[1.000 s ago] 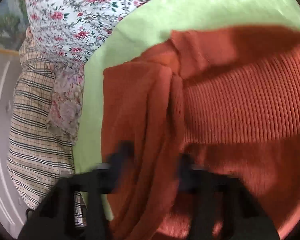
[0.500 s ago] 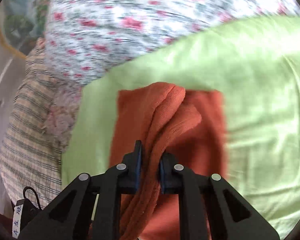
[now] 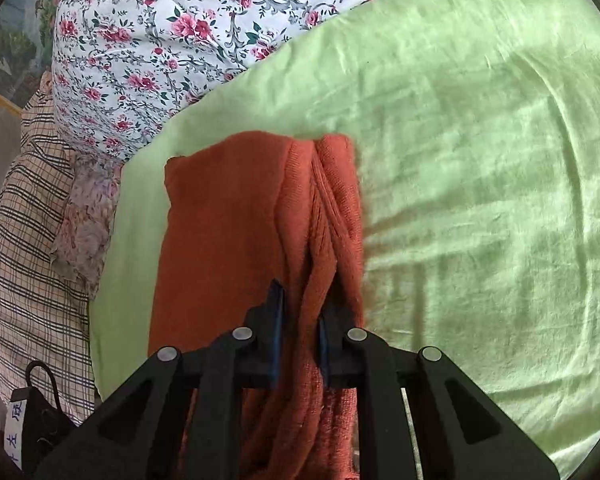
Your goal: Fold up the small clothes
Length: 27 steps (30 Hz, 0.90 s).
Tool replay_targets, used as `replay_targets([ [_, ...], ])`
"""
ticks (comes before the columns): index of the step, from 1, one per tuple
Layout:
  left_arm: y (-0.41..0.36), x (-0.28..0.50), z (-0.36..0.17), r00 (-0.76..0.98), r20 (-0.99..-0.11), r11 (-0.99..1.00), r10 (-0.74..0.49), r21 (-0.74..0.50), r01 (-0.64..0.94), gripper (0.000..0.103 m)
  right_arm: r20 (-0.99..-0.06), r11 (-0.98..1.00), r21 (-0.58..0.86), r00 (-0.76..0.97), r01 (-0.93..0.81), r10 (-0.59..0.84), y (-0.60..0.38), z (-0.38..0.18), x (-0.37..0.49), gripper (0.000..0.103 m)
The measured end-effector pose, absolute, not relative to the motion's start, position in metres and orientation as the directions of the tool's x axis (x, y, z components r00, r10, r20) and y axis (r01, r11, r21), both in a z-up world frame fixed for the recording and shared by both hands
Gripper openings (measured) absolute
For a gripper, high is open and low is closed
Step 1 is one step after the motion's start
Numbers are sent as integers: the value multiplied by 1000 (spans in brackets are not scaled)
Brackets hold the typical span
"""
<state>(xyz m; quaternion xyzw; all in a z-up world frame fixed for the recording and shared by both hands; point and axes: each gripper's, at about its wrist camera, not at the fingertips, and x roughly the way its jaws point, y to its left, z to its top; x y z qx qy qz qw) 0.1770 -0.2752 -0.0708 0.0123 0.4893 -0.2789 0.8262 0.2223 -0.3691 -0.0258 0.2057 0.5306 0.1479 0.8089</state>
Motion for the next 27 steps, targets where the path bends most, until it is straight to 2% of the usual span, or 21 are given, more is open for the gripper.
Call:
replay_targets([
  [5, -260, 161, -59, 355, -808, 833, -470, -273, 482, 28, -828, 910, 413, 402, -33, 391, -365, -16, 218, 18],
  [7, -245, 161, -49, 363, -800, 831, -479, -280, 480, 37, -838, 924, 380, 411, -30, 358, -366, -11, 213, 19],
  [8, -237, 159, -45, 372, -799, 837, -473, -276, 473, 50, -842, 931, 364, 419, -21, 339, -368, -8, 210, 19],
  [9, -224, 155, -40, 395, -796, 851, -458, -265, 454, 58, -850, 941, 338, 428, -4, 308, -370, -5, 206, 23],
  [11, -204, 154, -36, 427, -797, 877, -427, -250, 410, 62, -866, 956, 289, 438, 46, 241, -379, -1, 199, 25],
  [13, -175, 162, -37, 440, -804, 904, -400, -266, 335, 67, -841, 922, 375, 452, 94, 296, -391, 4, 188, 44],
  [14, -161, 168, -39, 438, -806, 910, -397, -284, 301, 68, -829, 909, 404, 461, 105, 315, -394, 6, 185, 65],
  [15, -149, 174, -44, 431, -812, 917, -393, -310, 251, 70, -811, 893, 437, 476, 109, 339, -395, 8, 180, 79],
  [19, -107, 200, -65, 393, -825, 912, -405, -394, 112, 70, -791, 878, 475, 467, 60, 396, -380, 9, 175, 81],
  [23, -93, 221, -80, 357, -806, 871, -472, -488, 50, 76, -795, 866, 496, 434, 64, 423, -372, -2, 181, 81],
  [27, -91, 237, -104, 314, -814, 858, -489, -514, 4, 77, -797, 857, 510, 413, 71, 440, -372, -12, 186, 81],
])
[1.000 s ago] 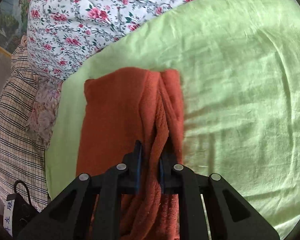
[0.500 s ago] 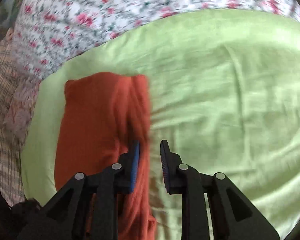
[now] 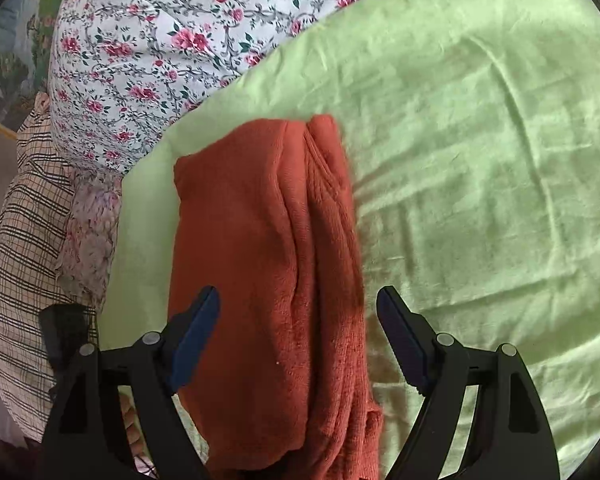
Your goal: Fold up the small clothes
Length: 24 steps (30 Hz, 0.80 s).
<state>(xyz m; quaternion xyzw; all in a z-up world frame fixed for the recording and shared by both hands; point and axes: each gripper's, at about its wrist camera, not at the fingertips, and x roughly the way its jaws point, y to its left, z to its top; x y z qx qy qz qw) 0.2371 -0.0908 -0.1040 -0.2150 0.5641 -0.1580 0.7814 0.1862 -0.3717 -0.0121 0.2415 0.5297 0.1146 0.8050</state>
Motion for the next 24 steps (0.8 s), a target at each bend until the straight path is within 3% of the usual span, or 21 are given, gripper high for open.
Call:
replay_targets([
  [8, -109, 274, -127, 304, -786, 827, -538, -562, 11, 77, -807, 857, 515, 353, 31, 473, -364, -34, 198, 79],
  [10, -112, 281, -129, 312, -776, 819, -548, -574, 11, 62, -793, 838, 545, 342, 29, 504, -360, -44, 202, 62],
  [12, -107, 282, -126, 320, -762, 807, -563, -590, 16, 37, -798, 838, 545, 329, 36, 505, -355, -49, 204, 44],
  [14, -99, 277, -119, 335, -736, 787, -589, -617, 28, 24, -784, 822, 568, 330, 38, 526, -352, -46, 204, 35],
  [18, -84, 254, -90, 389, -718, 796, -577, -601, 72, 21, -754, 803, 596, 347, 4, 557, -339, -31, 196, 29],
  [24, -27, 204, -55, 464, -719, 827, -517, -560, 54, 21, -713, 762, 644, 309, -70, 630, -286, -21, 190, 28],
])
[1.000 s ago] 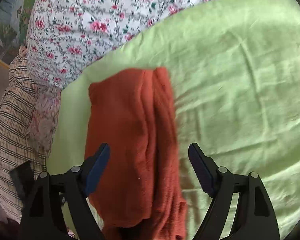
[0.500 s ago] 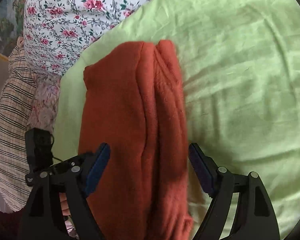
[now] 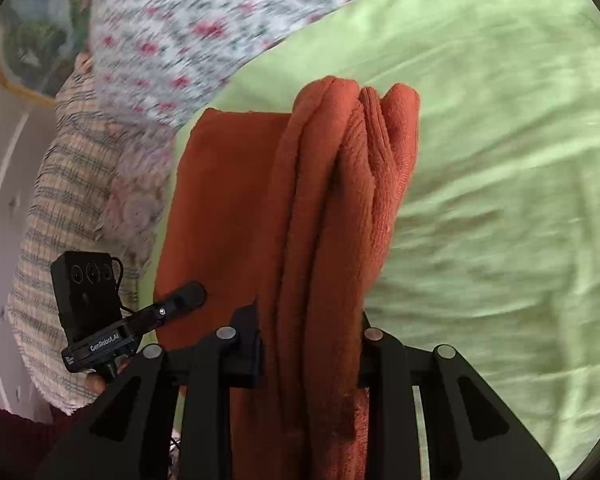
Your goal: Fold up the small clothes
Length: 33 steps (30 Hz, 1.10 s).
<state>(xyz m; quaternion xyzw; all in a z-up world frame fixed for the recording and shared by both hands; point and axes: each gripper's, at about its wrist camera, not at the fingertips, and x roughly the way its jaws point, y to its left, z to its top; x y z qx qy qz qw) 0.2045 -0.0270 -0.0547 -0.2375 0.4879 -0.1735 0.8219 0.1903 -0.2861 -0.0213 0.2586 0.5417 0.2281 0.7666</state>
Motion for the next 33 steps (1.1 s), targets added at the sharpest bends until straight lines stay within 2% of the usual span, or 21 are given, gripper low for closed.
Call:
replay_targets([
  [7, 67, 152, -50, 502, -765, 862, -404, -501, -70, 21, -660, 693, 703, 214, -162, 720, -192, -37, 205, 28],
  [11, 86, 144, -72, 477, -801, 871, -363, -473, -131, 22, -678, 696, 697, 156, -175, 718, -157, -58, 212, 28],
  [14, 91, 141, -83, 467, -808, 870, -360, -471, -146, 28, -710, 724, 668, 144, -172, 689, -150, -69, 214, 28],
  [16, 92, 143, -83, 462, -810, 868, -360, -473, -153, 36, -728, 740, 652, 140, -166, 672, -153, -71, 213, 33],
  [18, 94, 144, -83, 463, -808, 862, -366, -481, -158, 44, -764, 774, 612, 132, -161, 631, -154, -70, 214, 52],
  [20, 100, 144, -85, 458, -808, 859, -369, -485, -162, 51, -808, 819, 553, 140, -154, 572, -158, -65, 214, 61],
  [22, 106, 145, -85, 461, -813, 863, -357, -476, -171, 52, -834, 858, 490, 203, -152, 512, -167, -51, 211, 61],
  [25, 113, 148, -80, 477, -812, 863, -336, -468, -189, 57, -816, 876, 454, 320, -162, 482, -176, -21, 212, 61],
  [26, 116, 149, -79, 484, -811, 863, -329, -466, -195, 58, -805, 873, 458, 337, -170, 488, -175, -16, 213, 60],
  [28, 120, 154, -78, 489, -812, 859, -318, -465, -213, 60, -790, 859, 475, 337, -192, 512, -167, -10, 220, 51],
  [31, 126, 163, -84, 467, -830, 861, -305, -449, -237, 60, -814, 866, 466, 294, -182, 500, -151, -23, 232, 37],
  [33, 126, 170, -87, 454, -839, 864, -300, -441, -243, 60, -834, 876, 462, 267, -142, 483, -147, -41, 240, 16],
])
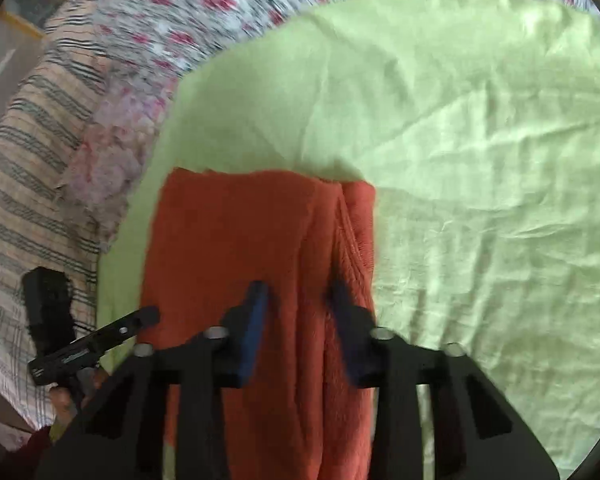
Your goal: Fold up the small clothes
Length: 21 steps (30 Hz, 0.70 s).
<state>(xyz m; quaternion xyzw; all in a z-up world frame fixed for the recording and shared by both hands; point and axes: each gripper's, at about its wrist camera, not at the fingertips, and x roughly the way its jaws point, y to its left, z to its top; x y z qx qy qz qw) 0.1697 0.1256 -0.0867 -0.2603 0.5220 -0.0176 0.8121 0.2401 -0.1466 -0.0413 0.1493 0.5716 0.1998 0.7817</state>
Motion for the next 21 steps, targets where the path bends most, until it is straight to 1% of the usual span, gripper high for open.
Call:
replay_targets([
  [2, 122, 178, -85, 449, -841, 867, -302, -438, -237, 60, -819, 864, 492, 278, -112, 502, -152, -42, 240, 11],
  [4, 120, 183, -82, 453, -839, 873, -301, -434, -222, 63, -742, 822, 550, 368, -144, 561, -162, -17, 232, 11],
  [6, 117, 192, -81, 453, -838, 875, -303, -434, -217, 64, -709, 818, 546, 421, -182, 566, -170, 2, 225, 11],
  [8, 115, 201, -84, 439, -848, 878, -296, -423, -226, 64, -729, 829, 530, 405, -178, 552, -174, -3, 227, 11],
  [10, 116, 212, -88, 430, -856, 878, -288, -415, -237, 64, -776, 856, 494, 365, -154, 514, -177, -24, 231, 11],
  [12, 119, 226, -91, 428, -859, 874, -282, -414, -254, 63, -799, 866, 482, 336, -135, 498, -179, -42, 234, 11],
  [14, 124, 238, -94, 430, -857, 865, -286, -423, -269, 58, -805, 869, 477, 332, -132, 492, -184, -50, 235, 11],
  [16, 130, 250, -96, 442, -856, 864, -269, -417, -282, 29, -804, 870, 475, 336, -132, 491, -184, -52, 238, 11],
  [17, 133, 257, -97, 447, -861, 870, -245, -399, -291, 25, -805, 872, 471, 339, -136, 488, -183, -52, 239, 11],
  [18, 134, 260, -97, 450, -863, 874, -228, -385, -296, 17, -810, 878, 455, 341, -146, 476, -182, -51, 241, 11],
  [19, 136, 264, -95, 457, -867, 882, -198, -361, -304, 14, -818, 887, 433, 344, -156, 460, -180, -51, 244, 11],
  [21, 139, 270, -93, 458, -876, 892, -154, -322, -316, 14, -837, 902, 397, 336, -172, 432, -177, -56, 246, 11],
])
